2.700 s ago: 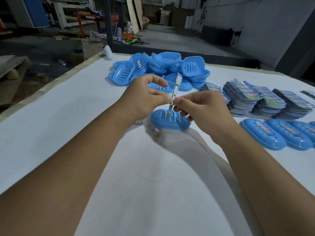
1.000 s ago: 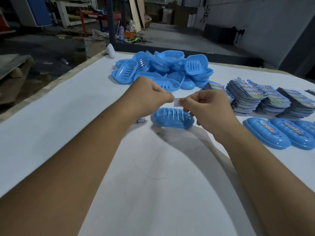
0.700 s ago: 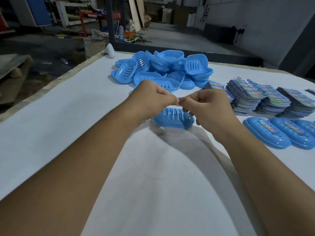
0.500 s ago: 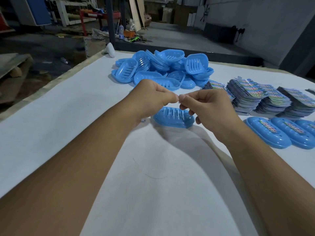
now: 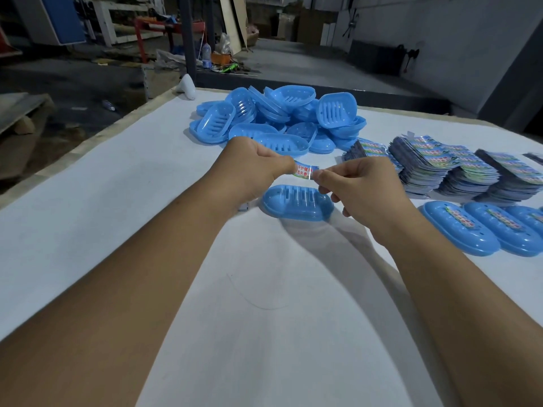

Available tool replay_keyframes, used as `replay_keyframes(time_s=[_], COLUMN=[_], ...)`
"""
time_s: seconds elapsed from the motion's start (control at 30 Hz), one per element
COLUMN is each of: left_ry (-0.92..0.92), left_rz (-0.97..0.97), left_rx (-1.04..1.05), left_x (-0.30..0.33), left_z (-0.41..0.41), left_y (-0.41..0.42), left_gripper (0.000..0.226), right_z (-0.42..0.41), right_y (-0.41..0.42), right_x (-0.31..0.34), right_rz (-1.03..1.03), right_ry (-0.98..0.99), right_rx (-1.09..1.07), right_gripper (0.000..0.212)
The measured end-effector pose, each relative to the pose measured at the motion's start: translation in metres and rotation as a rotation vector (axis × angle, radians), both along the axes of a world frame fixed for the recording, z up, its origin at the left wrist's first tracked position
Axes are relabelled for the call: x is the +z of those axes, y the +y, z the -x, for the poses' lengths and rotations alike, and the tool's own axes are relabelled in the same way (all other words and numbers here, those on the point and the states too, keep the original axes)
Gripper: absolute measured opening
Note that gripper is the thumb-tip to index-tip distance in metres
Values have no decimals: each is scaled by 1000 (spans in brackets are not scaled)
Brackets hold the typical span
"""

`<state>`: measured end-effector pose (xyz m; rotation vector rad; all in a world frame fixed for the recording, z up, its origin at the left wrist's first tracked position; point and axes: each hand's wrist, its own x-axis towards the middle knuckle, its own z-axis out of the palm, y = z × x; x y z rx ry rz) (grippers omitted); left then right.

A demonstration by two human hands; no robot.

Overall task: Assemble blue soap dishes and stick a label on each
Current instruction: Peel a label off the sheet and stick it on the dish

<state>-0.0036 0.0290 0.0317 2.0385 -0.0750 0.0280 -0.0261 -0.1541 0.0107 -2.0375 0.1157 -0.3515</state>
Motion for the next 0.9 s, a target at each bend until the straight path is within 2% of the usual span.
replay_keyframes(time_s=[0.1, 0.27, 0.47, 0.57, 0.9], left_ry=[16, 19, 40, 63, -3], left_rz=[4, -4, 16, -12, -166], left_rx=[14, 43, 12, -4, 5], left_x=[-3, -11, -19, -23, -26], left_z=[-4, -11, -10, -12, -15], left_y=[1, 3, 0, -2, -7], left_gripper=[18, 45, 35, 44, 50], right_z=[0, 1, -2, -5, -13], right_y=[0, 1, 2, 3, 4], right_x=[1, 1, -3, -5, -12], right_rz=[-23, -43, -9, 21, 111], right_ry=[17, 58, 66, 82, 115], right_rx=[12, 9, -20, -17, -39], right_gripper=[24, 23, 40, 44, 38])
